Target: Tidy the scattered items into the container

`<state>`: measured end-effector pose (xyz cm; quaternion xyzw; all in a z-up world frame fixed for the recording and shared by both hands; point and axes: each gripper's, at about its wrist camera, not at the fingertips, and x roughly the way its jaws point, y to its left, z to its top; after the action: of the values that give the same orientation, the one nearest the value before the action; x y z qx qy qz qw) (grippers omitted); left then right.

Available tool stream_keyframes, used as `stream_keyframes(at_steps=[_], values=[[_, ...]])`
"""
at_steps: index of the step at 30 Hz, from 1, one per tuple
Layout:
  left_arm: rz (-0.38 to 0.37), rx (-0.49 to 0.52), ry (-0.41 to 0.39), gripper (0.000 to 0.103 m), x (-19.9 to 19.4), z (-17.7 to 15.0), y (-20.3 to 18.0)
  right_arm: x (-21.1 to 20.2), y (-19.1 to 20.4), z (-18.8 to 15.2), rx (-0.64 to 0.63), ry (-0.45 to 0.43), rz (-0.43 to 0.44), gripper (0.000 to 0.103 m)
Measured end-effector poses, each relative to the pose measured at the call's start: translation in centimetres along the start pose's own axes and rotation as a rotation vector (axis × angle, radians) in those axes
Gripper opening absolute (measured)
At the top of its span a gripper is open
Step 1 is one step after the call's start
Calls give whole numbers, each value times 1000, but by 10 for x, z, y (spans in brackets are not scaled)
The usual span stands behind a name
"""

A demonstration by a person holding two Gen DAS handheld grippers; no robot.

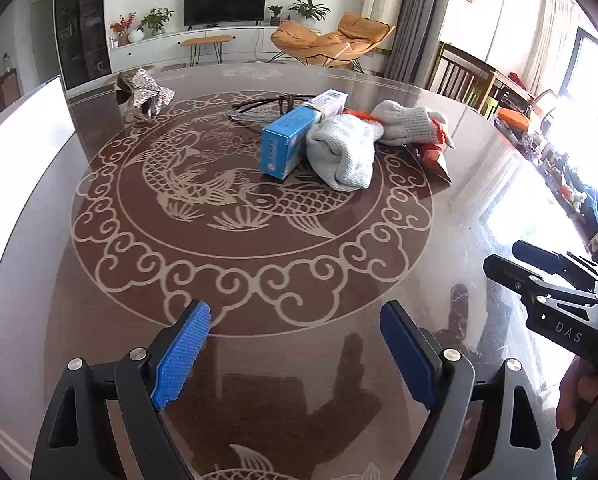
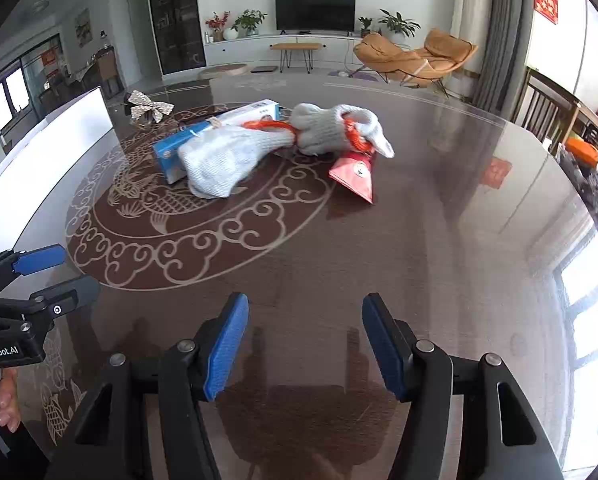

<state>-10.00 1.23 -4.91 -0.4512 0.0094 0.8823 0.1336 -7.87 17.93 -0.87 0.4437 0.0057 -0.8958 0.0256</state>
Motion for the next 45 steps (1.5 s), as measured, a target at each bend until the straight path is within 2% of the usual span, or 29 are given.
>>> stream_keyframes(at_steps=[5, 11, 14, 16, 17, 19, 45], values=[[29, 51, -40, 87, 8, 14, -17, 5, -35, -6, 58, -2, -47, 61], [60, 11, -15, 87, 18, 14, 3, 10, -28, -6, 49, -12, -71, 61], [60, -28, -30, 87, 17, 11, 10, 14, -26, -6, 55, -11, -61, 62], [63, -18, -23, 91, 19, 10, 8, 15, -24, -5, 47, -10, -64, 64], [60, -1, -9, 103, 21, 10, 5, 16, -23, -5, 46, -9, -65, 64], [95, 59, 17, 103, 26, 9, -4, 16, -23, -5, 46, -9, -62, 65], [83, 56, 17, 103, 24, 10, -4, 17, -19, -6, 45, -8, -57, 68]])
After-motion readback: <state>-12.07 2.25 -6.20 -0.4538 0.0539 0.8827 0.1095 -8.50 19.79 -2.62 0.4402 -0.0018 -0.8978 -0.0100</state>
